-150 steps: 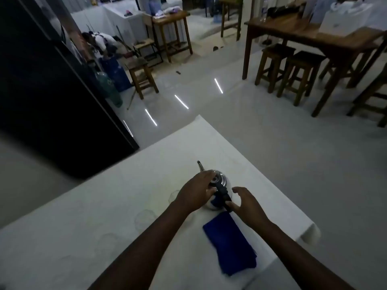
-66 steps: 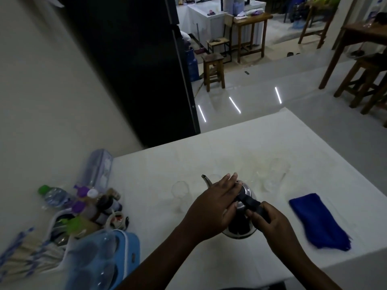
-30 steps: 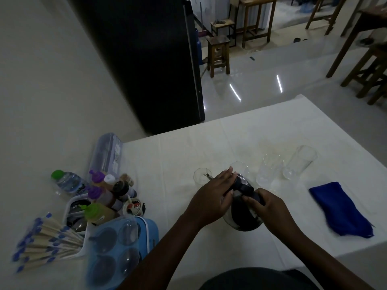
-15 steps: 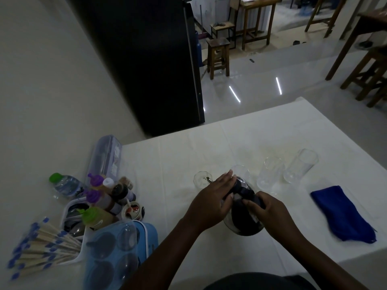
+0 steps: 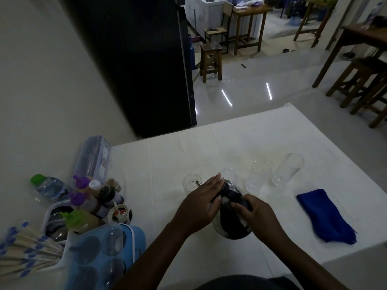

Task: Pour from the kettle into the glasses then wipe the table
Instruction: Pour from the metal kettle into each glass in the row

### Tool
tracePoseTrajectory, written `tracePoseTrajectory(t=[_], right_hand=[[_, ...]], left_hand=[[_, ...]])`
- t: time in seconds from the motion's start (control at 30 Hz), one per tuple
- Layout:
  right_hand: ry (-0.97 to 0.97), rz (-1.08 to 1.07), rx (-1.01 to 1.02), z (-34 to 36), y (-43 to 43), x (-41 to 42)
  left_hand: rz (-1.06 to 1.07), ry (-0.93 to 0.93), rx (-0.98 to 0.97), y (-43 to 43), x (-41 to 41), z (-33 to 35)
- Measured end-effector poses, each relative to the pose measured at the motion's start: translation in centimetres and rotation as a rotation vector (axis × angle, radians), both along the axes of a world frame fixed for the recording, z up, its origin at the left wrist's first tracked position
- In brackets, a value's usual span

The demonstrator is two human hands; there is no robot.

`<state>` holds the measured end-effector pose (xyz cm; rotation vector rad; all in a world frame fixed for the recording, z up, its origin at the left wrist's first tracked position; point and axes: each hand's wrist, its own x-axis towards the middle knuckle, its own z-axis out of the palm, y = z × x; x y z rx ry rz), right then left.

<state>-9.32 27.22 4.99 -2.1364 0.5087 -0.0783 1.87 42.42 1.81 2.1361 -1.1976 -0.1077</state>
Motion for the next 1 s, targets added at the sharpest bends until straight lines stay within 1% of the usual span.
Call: tracePoseTrajectory(t=[1.0], right_hand=[[0.048,0.000,0.003,0.18,-0.38,-0.10]], left_hand=[[0.022,0.046,-0.041,-0.26,-0.76,0.55]])
